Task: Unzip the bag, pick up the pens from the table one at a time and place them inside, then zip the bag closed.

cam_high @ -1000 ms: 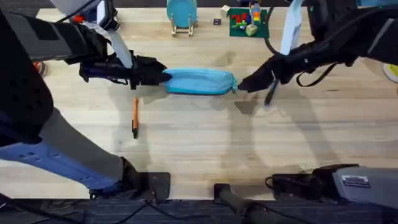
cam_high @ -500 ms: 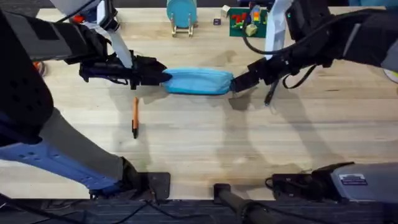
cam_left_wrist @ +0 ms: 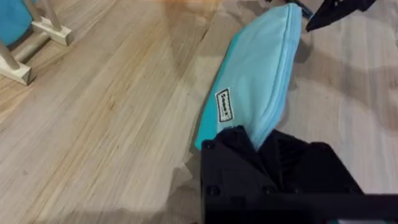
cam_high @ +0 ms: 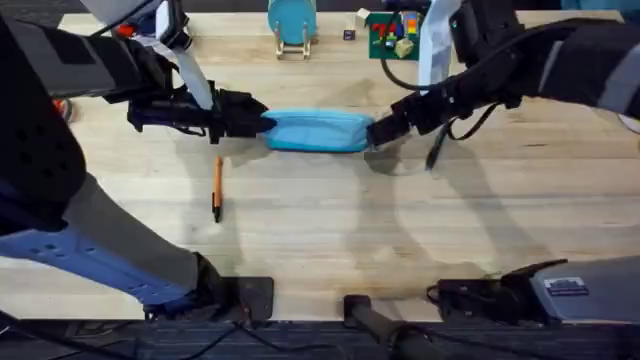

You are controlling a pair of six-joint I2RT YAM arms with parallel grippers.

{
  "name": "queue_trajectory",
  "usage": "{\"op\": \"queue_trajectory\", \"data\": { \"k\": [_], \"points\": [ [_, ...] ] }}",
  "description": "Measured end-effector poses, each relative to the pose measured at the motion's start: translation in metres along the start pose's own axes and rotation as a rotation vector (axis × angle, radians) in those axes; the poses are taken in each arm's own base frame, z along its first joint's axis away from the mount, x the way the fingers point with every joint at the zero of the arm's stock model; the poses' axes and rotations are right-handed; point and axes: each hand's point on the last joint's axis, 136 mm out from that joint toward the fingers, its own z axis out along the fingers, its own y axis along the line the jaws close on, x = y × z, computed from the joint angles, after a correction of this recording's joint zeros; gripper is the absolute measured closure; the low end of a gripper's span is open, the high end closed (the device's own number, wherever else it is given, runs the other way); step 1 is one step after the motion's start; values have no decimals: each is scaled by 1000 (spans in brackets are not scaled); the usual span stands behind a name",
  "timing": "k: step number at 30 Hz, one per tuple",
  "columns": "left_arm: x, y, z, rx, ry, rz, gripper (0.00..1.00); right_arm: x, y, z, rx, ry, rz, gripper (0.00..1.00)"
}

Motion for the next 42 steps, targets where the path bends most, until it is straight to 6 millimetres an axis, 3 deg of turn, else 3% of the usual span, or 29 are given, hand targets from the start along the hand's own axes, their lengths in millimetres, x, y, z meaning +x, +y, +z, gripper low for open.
{"op": "queue_trajectory", "data": {
  "k": [11,23,34,38,42],
  "points": [
    [0,0,0,0,0,0,958,6,-5,14,-7,32,15,17],
    [0,0,0,0,0,0,958,8,-9,23,-10,46,25,115],
    [0,0,0,0,0,0,958,5,6,29,-26,47,-19,163],
    [0,0,0,0,0,0,958,2,7,29,-26,35,-29,324],
    [0,0,0,0,0,0,958,2,7,29,-26,36,-24,756]
  ]
}}
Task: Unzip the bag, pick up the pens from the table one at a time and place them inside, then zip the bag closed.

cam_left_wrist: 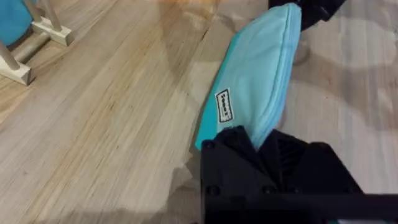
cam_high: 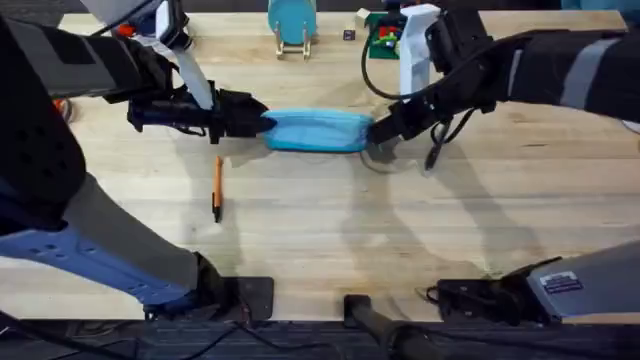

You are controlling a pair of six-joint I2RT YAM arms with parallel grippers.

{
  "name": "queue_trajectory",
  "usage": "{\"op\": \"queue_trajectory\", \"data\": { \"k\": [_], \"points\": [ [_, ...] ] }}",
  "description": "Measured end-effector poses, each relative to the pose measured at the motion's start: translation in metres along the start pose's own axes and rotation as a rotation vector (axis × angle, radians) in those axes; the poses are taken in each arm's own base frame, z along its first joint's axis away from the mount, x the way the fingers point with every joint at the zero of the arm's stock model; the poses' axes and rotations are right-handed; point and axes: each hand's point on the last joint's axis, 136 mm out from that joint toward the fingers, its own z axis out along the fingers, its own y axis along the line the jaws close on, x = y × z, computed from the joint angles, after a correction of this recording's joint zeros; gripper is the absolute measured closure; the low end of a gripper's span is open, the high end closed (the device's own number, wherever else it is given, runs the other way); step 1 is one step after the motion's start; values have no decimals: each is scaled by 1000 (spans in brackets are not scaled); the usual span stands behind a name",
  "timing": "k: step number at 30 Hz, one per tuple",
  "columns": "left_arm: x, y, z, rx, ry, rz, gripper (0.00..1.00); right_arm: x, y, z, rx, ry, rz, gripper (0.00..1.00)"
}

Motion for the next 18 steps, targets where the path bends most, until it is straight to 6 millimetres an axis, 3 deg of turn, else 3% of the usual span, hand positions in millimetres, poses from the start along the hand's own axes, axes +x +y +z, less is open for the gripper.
{"op": "queue_trajectory", "data": {
  "k": [2,3,18],
  "points": [
    [0,0,0,0,0,-1,958,0,1,0,-5,0,6,943],
    [0,0,0,0,0,0,958,0,2,0,-6,1,5,962],
    [0,0,0,0,0,0,958,1,2,0,-6,4,6,969]
  ]
}}
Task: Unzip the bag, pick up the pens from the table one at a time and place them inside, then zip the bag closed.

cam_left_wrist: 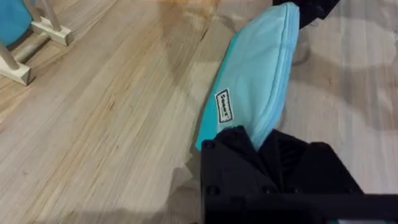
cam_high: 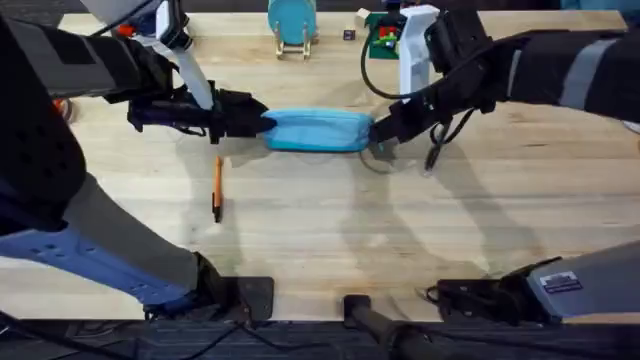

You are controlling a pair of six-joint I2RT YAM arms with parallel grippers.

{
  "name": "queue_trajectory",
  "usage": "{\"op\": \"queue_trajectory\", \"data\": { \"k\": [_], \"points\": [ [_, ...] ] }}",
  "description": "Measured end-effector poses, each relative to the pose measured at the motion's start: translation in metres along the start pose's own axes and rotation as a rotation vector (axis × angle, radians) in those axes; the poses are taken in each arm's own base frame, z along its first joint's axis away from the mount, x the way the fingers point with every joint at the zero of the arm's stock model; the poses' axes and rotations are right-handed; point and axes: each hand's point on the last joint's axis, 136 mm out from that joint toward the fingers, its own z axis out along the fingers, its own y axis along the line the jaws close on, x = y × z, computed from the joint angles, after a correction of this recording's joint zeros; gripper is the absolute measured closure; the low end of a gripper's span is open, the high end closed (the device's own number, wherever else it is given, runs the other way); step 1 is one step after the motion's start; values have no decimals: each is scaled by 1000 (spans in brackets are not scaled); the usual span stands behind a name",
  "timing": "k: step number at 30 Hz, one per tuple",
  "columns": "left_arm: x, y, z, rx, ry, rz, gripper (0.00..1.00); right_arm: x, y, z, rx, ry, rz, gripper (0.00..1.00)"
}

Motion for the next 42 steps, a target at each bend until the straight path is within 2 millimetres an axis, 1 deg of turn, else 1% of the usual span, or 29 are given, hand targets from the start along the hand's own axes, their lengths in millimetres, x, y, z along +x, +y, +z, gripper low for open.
{"op": "queue_trajectory", "data": {
  "k": [4,7,12,15,18,24,34,42],
  "points": [
    [0,0,0,0,0,0,958,0,0,-1,1,-2,-1,971],
    [0,0,0,0,0,0,958,-3,3,-8,7,-16,-8,970],
    [0,0,0,0,0,0,958,4,6,-13,1,23,10,970],
    [0,0,0,0,0,0,958,5,8,-17,-2,41,15,970],
    [0,0,0,0,0,0,958,0,9,-22,-2,40,13,970],
    [0,0,0,0,0,0,958,-20,9,-32,11,-2,-7,970],
    [0,0,0,0,0,0,958,-21,10,-34,13,-2,-29,971],
    [0,0,0,0,0,0,958,-35,11,-42,18,-28,-41,971]
  ]
}}
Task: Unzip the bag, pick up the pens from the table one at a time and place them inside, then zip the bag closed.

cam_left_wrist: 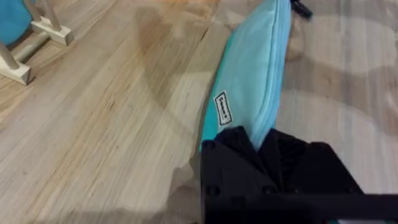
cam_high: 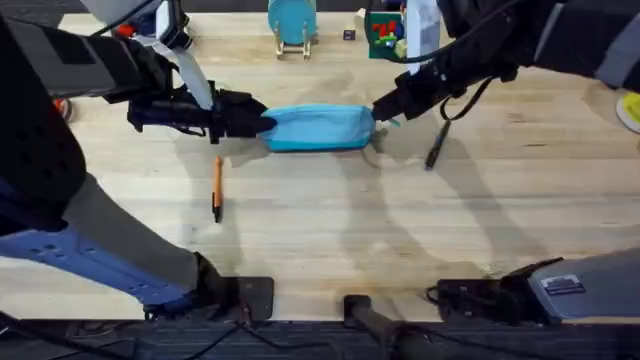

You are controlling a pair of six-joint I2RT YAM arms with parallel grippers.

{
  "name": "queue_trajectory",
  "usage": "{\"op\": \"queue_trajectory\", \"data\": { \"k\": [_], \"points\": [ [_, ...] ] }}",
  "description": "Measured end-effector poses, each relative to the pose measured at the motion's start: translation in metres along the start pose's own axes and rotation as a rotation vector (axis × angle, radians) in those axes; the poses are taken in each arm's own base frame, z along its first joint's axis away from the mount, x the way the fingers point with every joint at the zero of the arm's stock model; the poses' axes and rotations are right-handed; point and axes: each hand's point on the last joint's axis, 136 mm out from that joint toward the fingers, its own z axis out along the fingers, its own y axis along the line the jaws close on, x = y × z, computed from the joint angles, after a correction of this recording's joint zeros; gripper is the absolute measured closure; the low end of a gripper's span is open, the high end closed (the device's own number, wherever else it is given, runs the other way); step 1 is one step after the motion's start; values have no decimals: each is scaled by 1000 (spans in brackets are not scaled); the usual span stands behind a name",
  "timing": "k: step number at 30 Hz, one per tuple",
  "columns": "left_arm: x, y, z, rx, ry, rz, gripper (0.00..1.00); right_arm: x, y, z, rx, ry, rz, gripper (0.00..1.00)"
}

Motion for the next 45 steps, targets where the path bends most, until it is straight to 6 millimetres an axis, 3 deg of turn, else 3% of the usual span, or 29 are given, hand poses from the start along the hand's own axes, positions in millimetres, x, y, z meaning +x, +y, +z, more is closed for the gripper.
{"op": "queue_trajectory", "data": {
  "k": [7,21,45],
  "points": [
    [0,0,0,0,0,0,958,-3,4,-1,-19,-7,-1,971],
    [0,0,0,0,0,1,958,-27,16,-12,-62,-69,-36,971],
    [0,1,-1,-4,-1,-1,958,-32,61,-1,-124,-62,-141,971]
  ]
}}
